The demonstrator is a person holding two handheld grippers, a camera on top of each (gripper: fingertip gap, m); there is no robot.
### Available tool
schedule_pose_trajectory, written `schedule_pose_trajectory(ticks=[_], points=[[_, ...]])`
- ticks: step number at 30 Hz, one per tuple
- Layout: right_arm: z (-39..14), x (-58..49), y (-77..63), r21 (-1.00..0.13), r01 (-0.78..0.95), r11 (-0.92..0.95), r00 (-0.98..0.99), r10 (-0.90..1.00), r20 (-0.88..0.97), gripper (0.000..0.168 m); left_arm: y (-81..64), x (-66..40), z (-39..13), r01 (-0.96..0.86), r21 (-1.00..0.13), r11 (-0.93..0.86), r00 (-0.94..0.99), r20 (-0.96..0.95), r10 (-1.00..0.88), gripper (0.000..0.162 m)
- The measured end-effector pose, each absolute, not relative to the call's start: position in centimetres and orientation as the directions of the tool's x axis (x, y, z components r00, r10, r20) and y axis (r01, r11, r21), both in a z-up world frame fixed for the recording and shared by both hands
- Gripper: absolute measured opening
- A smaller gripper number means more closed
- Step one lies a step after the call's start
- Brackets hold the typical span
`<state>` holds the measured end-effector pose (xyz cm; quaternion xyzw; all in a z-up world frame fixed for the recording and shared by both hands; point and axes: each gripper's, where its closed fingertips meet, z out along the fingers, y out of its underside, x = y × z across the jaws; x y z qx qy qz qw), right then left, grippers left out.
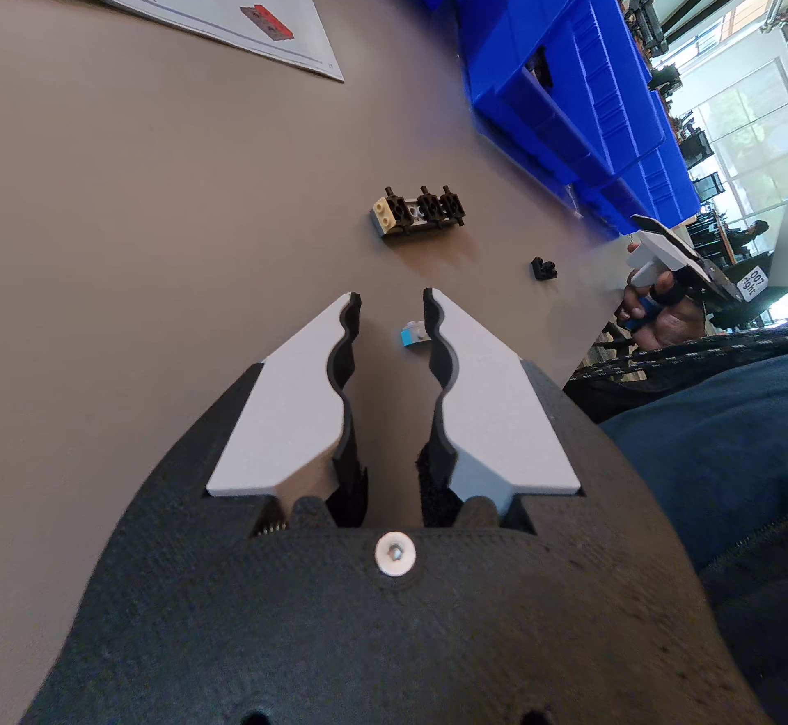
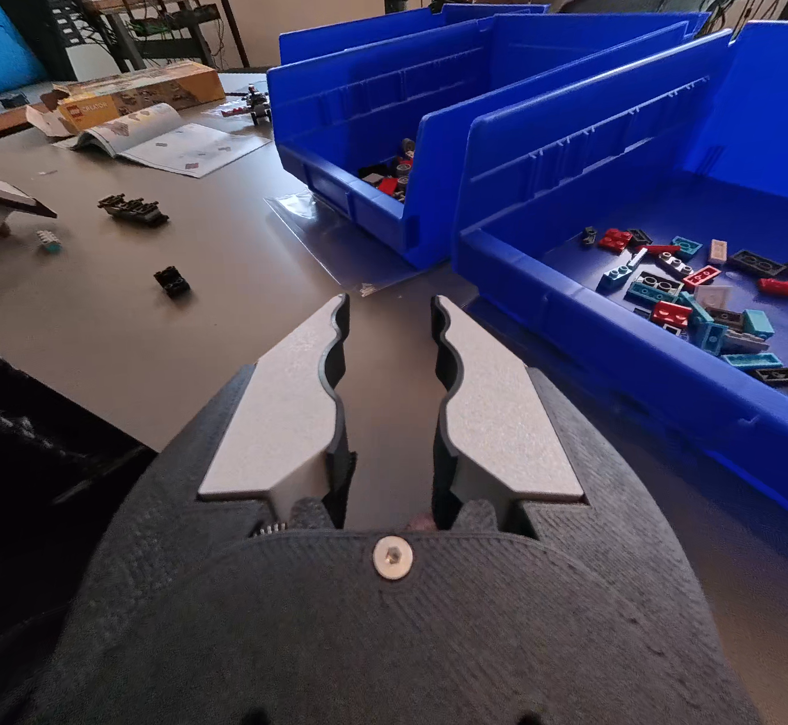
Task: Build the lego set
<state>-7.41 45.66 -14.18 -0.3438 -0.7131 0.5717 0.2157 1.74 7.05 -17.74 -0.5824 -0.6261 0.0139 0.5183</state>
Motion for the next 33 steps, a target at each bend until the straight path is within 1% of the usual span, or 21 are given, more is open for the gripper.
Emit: schedule_pose_trajectory(ticks=[33], points=[[-14.86,-7.35,45.46,-0.951,0.269,0.151,-0.684,0.726,-0.078,0.038,7.11,1.80,-17.68,0.713,-0.624,0.320,0.220,0.632,0.743,0.030]])
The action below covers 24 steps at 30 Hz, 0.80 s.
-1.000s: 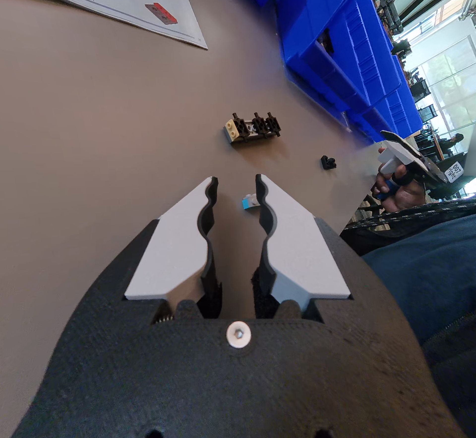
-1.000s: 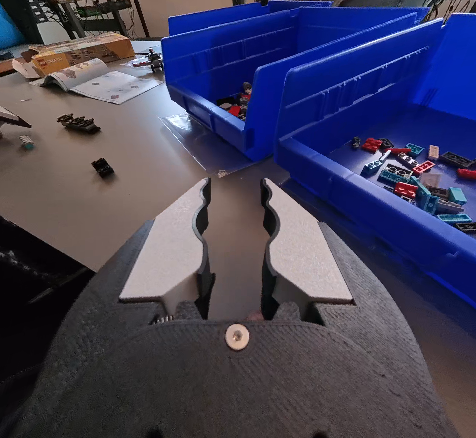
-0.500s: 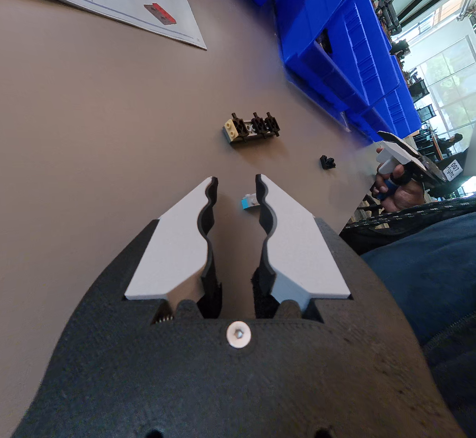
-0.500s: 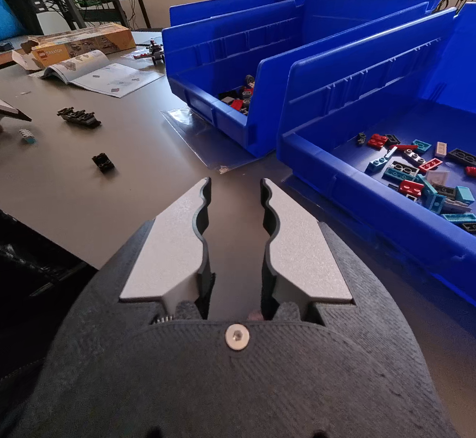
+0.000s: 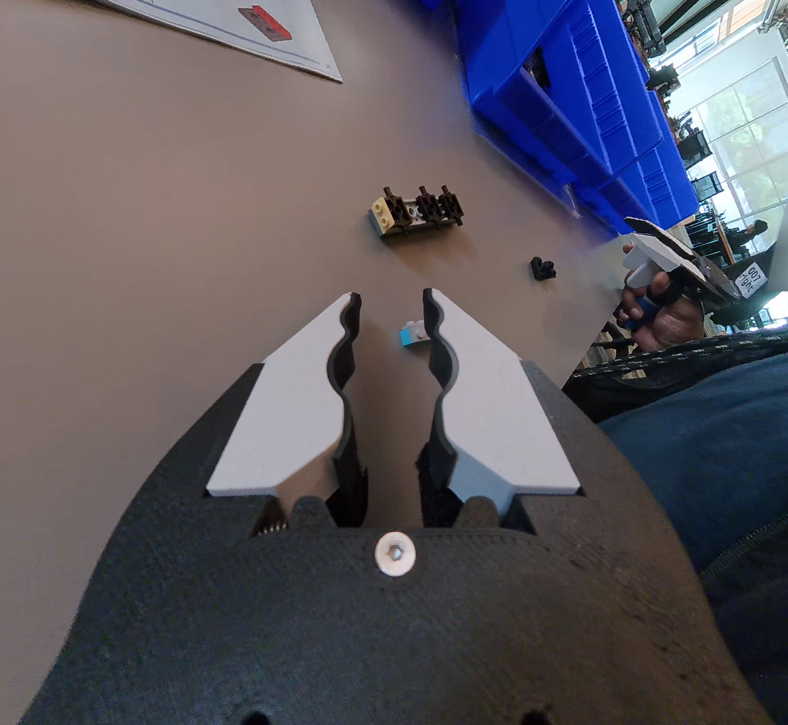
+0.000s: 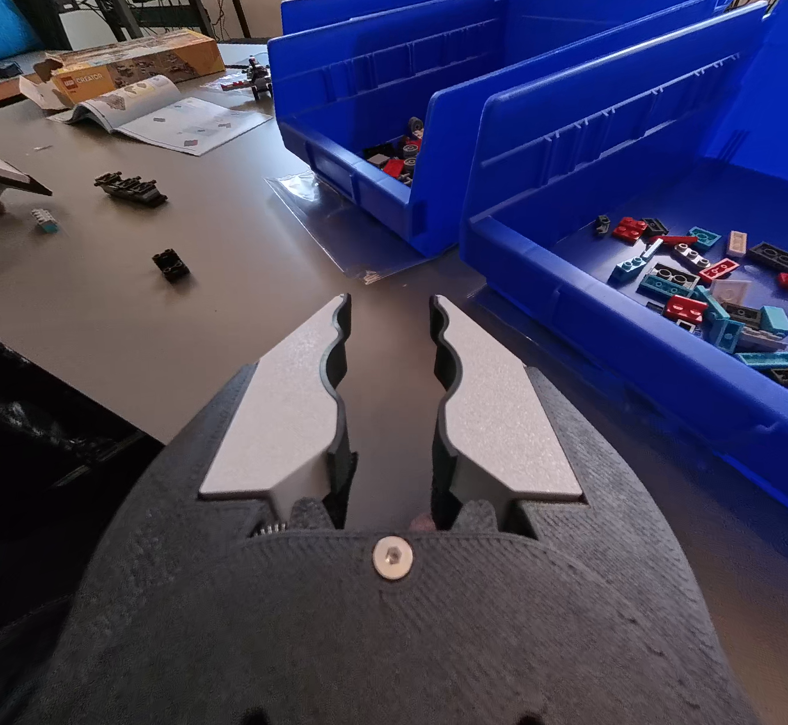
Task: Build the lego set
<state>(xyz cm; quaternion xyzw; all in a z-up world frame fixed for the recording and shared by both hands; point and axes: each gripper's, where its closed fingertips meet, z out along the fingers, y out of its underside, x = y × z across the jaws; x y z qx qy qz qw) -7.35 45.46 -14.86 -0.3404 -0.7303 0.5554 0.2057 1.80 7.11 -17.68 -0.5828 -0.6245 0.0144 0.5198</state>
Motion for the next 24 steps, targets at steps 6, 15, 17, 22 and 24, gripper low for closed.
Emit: schedule_pose_trajectory(ticks=[6,15,17,22,24], points=[[-14.98,-7.35,45.44,-0.949,0.272,0.159,-0.683,0.727,-0.074,0.038,7.11,1.82,-17.67,0.713,-0.624,0.320,0.220,0.632,0.743,0.030],[-15.07,-7.32,45.43,-0.947,0.275,0.165,-0.683,0.727,-0.072,0.038,7.16,1.83,-17.69,0.713,-0.625,0.317,0.223,0.631,0.743,0.030],[-15.08,-7.31,45.43,-0.947,0.276,0.166,-0.683,0.727,-0.071,0.038,7.18,1.84,-17.67,0.713,-0.625,0.317,0.224,0.631,0.743,0.030],[-15.13,-7.30,45.44,-0.946,0.276,0.170,-0.682,0.728,-0.068,0.038,7.22,1.87,-17.65,0.713,-0.627,0.313,0.228,0.630,0.742,0.030],[-15.15,-7.30,45.44,-0.946,0.276,0.171,-0.682,0.728,-0.067,0.038,7.24,1.88,-17.64,0.713,-0.628,0.312,0.230,0.630,0.742,0.030]])
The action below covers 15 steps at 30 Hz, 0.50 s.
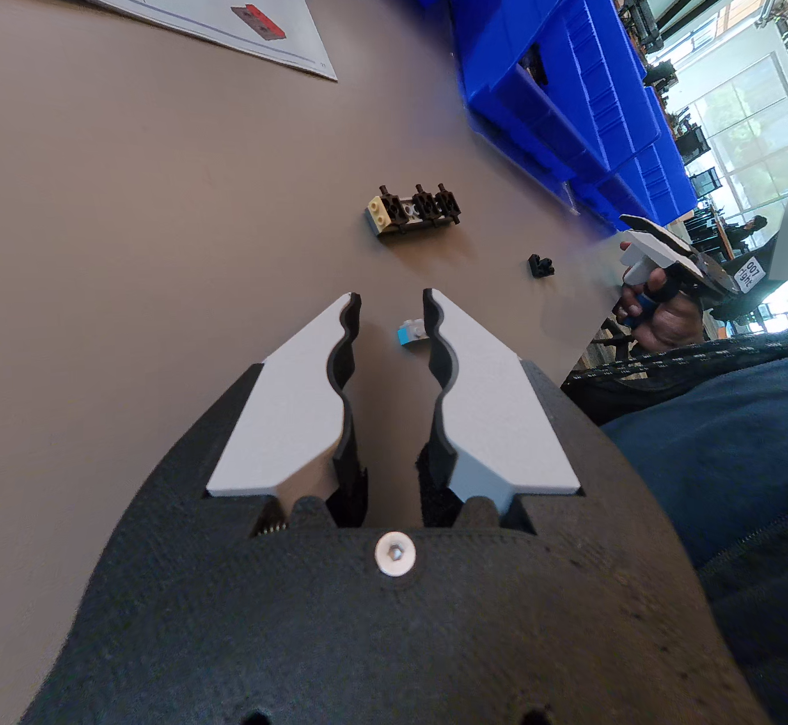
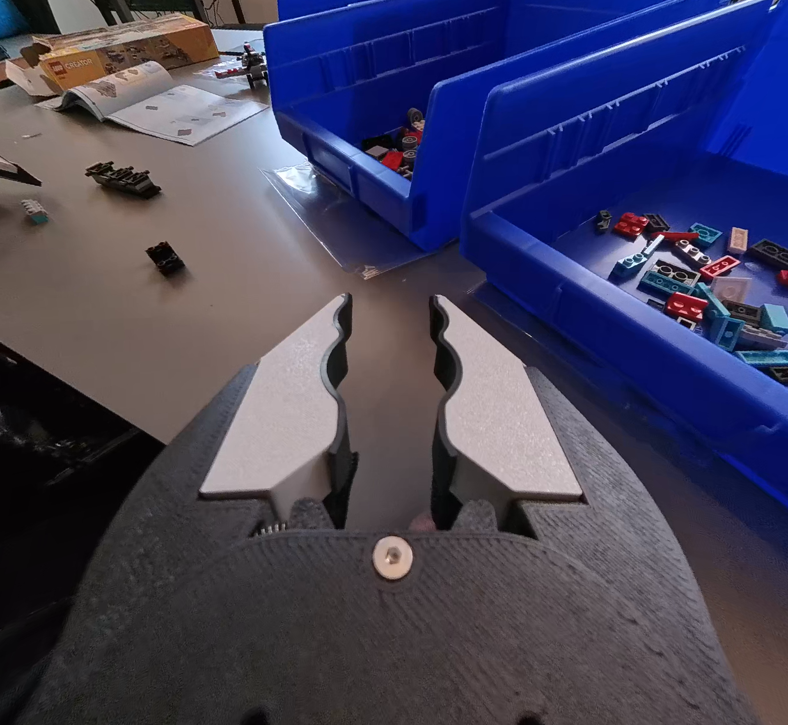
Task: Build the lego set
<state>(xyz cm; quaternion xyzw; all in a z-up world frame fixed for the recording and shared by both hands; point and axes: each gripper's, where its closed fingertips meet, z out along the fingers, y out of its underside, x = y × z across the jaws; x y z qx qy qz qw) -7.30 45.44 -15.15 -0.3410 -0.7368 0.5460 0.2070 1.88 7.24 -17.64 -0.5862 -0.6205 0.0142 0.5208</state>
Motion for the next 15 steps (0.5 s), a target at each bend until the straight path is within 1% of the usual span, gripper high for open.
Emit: schedule_pose_trajectory(ticks=[15], points=[[-15.65,-7.38,45.33,-0.934,0.286,0.214,-0.679,0.733,-0.040,0.037,7.40,1.96,-17.44,0.706,-0.640,0.302,0.249,0.624,0.740,0.031]])
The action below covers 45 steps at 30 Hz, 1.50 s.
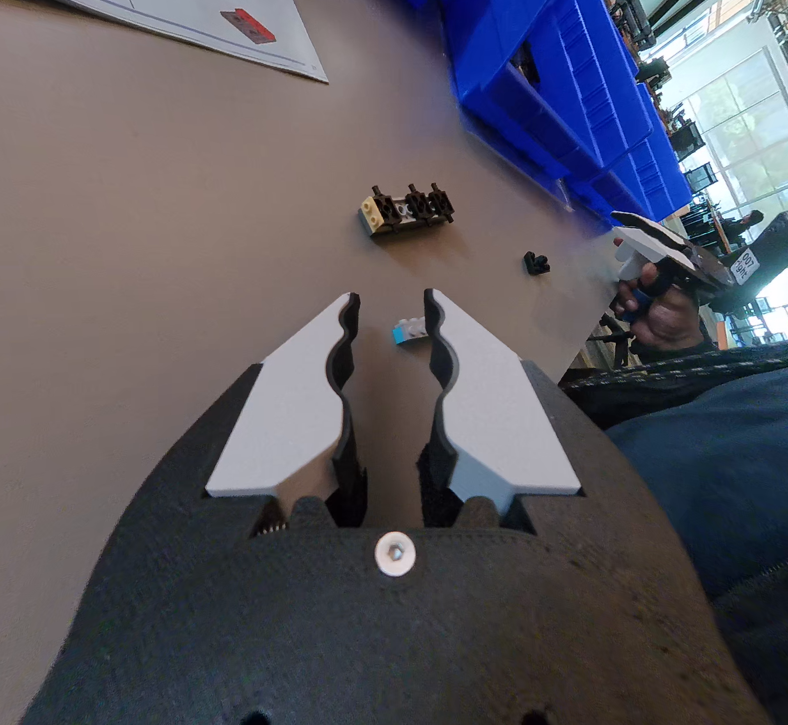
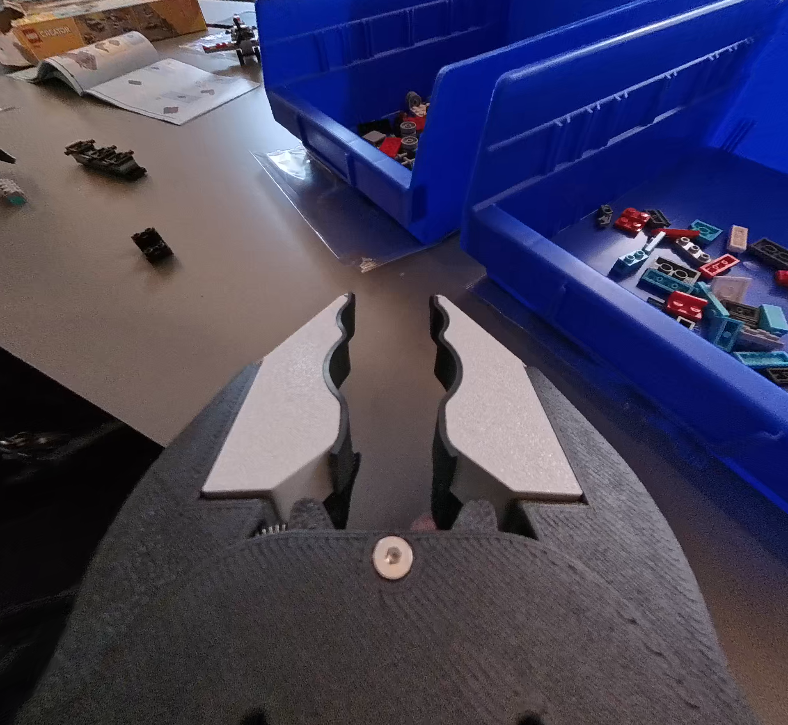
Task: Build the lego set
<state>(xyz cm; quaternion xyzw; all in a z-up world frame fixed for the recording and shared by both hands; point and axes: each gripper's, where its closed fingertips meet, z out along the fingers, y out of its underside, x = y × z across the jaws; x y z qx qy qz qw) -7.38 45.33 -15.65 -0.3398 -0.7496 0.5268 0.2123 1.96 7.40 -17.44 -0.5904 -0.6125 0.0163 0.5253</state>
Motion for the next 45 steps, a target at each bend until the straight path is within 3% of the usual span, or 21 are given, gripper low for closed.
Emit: schedule_pose_trajectory(ticks=[10,17,28,36,40,45], points=[[-15.9,-7.0,43.3,-0.887,0.332,0.322,-0.723,0.690,-0.020,0.041,7.6,2.4,-16.1,0.639,-0.712,0.291,0.323,0.591,0.739,0.035],[-10.3,-5.5,30.2,-0.960,0.160,0.230,-0.862,0.506,-0.022,0.040,7.7,2.8,-15.2,0.577,-0.770,0.271,0.370,0.542,0.754,0.037],[-12.3,-7.9,25.3,-0.955,0.201,0.217,-0.866,0.495,-0.070,0.038,8.1,2.9,-15.3,0.605,-0.751,0.264,0.387,0.567,0.727,0.037],[-13.1,-7.8,25.0,-0.934,0.267,0.236,-0.879,0.458,-0.135,0.039,7.3,2.2,-14.8,0.633,-0.692,0.348,0.350,0.656,0.668,0.046],[-12.9,-7.9,25.1,-0.936,0.273,0.223,-0.878,0.455,-0.147,0.039,7.2,0.2,-12.7,0.584,-0.734,0.348,0.390,0.629,0.672,0.047],[-13.0,-7.8,25.0,-0.933,0.282,0.223,-0.882,0.444,-0.160,0.039,10.3,-7.9,-8.4,0.524,-0.840,0.140,0.556,0.462,0.691,0.051]])
